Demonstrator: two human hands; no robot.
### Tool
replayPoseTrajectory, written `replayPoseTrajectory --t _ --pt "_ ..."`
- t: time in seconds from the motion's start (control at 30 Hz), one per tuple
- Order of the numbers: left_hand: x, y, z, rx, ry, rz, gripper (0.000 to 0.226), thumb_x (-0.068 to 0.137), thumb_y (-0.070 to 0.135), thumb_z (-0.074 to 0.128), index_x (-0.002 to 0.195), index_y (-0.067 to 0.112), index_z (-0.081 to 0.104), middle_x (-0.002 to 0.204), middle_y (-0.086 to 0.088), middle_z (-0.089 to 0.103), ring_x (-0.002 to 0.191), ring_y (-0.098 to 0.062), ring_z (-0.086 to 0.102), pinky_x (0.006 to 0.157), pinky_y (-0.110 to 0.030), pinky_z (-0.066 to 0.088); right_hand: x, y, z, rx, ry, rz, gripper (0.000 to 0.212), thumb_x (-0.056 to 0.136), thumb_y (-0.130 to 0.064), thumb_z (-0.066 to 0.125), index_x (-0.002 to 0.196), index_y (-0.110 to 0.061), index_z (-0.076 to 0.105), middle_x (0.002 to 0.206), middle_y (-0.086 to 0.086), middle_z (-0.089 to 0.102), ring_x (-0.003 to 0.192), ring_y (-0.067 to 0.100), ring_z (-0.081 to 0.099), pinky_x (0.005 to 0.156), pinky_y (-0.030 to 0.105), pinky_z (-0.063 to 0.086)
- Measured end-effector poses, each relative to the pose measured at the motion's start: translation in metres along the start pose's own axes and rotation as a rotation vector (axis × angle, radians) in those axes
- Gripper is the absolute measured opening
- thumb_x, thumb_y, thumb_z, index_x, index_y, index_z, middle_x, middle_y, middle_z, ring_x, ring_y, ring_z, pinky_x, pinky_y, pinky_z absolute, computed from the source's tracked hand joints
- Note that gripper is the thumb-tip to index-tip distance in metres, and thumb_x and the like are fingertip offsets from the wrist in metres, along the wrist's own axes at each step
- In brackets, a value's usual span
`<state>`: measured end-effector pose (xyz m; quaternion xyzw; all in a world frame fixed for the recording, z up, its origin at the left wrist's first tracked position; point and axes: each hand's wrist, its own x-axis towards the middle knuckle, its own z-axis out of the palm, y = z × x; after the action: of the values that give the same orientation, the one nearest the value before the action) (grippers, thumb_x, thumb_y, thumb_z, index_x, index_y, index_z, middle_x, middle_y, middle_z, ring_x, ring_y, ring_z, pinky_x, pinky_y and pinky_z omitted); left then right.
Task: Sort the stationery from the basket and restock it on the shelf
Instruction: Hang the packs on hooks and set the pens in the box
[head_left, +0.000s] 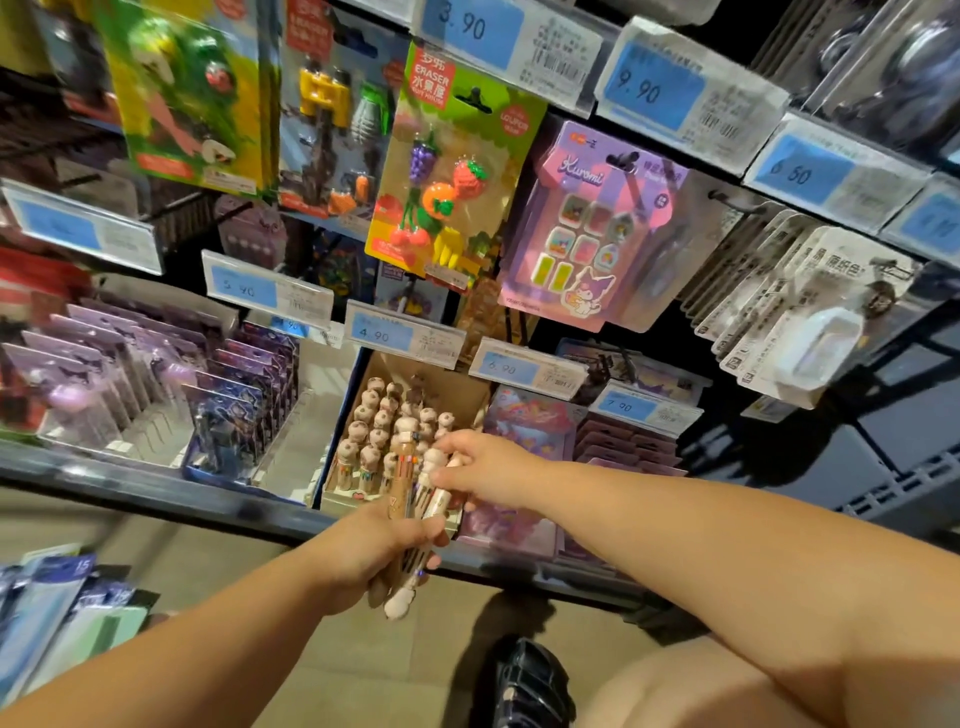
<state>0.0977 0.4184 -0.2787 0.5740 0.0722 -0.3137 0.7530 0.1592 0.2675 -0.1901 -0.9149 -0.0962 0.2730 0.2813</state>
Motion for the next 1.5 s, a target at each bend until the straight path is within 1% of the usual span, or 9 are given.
replayPoseTrajectory --t 0.23,0.4,0.5,0.67,0.83,1.0,1.13,1.4,1.5 --pt "-0.011 0.006 -0.003 -0.007 0.005 -0.002 0.039 0.082 0.031 0.073 0.105 0.004 0.057 0.074 -0.011 0.069 0.06 -0.024 0.059 0.065 -0.034 0.035 0.009 0.006 -0.003 0.137 -0.118 0.026 0.063 0.083 -0.024 0.075 0.138 -0.016 0.047 0.133 -0.002 0.054 0.124 0.018 0.053 0.104 0.033 0.045" --pt "-0.014 0.008 -0.003 -0.048 -0.012 0.015 0.026 0.094 0.023 0.062 0.11 0.004 0.054 0.076 -0.008 0.069 0.062 -0.02 0.06 0.057 -0.031 0.041 0.012 0.009 0.002 0.261 -0.123 0.029 0.012 0.08 -0.013 0.076 0.087 -0.016 0.068 0.088 0.005 0.069 0.086 0.018 0.065 0.084 0.04 0.053" --pt "-0.014 0.011 -0.006 -0.071 0.004 0.018 0.026 0.095 0.024 0.061 0.109 0.002 0.057 0.078 -0.011 0.07 0.064 -0.021 0.061 0.05 -0.026 0.041 0.012 0.007 0.003 0.53 -0.07 0.073 0.013 0.085 -0.004 0.069 0.08 -0.014 0.063 0.077 0.002 0.067 0.072 0.012 0.064 0.075 0.03 0.053" --pt "-0.015 0.011 -0.01 -0.018 0.07 0.044 0.025 0.094 0.026 0.061 0.093 0.002 0.057 0.063 -0.013 0.062 0.043 -0.021 0.05 0.042 -0.027 0.036 0.014 0.001 0.007 0.712 -0.033 0.142 0.011 0.091 -0.012 0.064 0.102 -0.014 0.064 0.1 0.002 0.07 0.096 0.015 0.065 0.075 0.028 0.054" --pt "-0.013 0.007 -0.021 -0.09 0.254 0.093 0.018 0.095 0.024 0.062 0.102 0.007 0.06 0.078 -0.004 0.062 0.066 -0.014 0.055 0.063 -0.028 0.047 0.021 -0.013 0.016 0.66 -0.018 0.115 0.013 0.101 -0.018 0.048 0.094 -0.017 0.058 0.082 0.004 0.058 0.073 0.013 0.056 0.07 0.026 0.049" --pt "-0.018 0.006 -0.04 -0.094 0.373 0.162 0.017 0.094 0.03 0.064 0.091 0.015 0.055 0.077 -0.007 0.056 0.061 -0.012 0.048 0.06 -0.028 0.044 0.02 -0.024 0.017 0.358 -0.212 0.076 0.017 0.102 -0.026 0.047 0.116 -0.026 0.056 0.087 0.007 0.06 0.059 0.012 0.054 0.051 0.024 0.048" --pt "-0.028 0.007 -0.048 -0.078 0.34 0.179 0.024 0.092 0.039 0.065 0.096 0.016 0.056 0.078 -0.008 0.058 0.057 -0.012 0.047 0.054 -0.03 0.038 0.02 -0.036 0.023 0.155 -0.353 0.052 0.025 0.092 -0.035 0.061 0.096 -0.01 0.059 0.102 0.031 0.067 0.069 0.026 0.061 0.052 0.028 0.049" --pt "-0.033 0.008 -0.048 0.004 0.419 0.166 0.017 0.092 0.026 0.066 0.085 0.015 0.055 0.058 0.0 0.05 0.047 -0.01 0.043 0.039 -0.021 0.034 0.009 -0.038 0.015 0.14 -0.466 0.149 0.012 0.095 -0.004 0.055 0.102 -0.01 0.048 0.08 0.013 0.063 0.051 0.011 0.062 0.042 0.019 0.046" --pt "-0.03 0.007 -0.051 -0.055 0.519 0.146 0.016 0.092 0.026 0.066 0.094 0.012 0.059 0.057 0.001 0.049 0.049 -0.01 0.043 0.041 -0.021 0.036 0.01 -0.027 0.004 -0.001 -0.449 0.167 0.015 0.093 -0.006 0.058 0.105 -0.012 0.051 0.084 0.009 0.063 0.065 0.015 0.063 0.048 0.02 0.044"
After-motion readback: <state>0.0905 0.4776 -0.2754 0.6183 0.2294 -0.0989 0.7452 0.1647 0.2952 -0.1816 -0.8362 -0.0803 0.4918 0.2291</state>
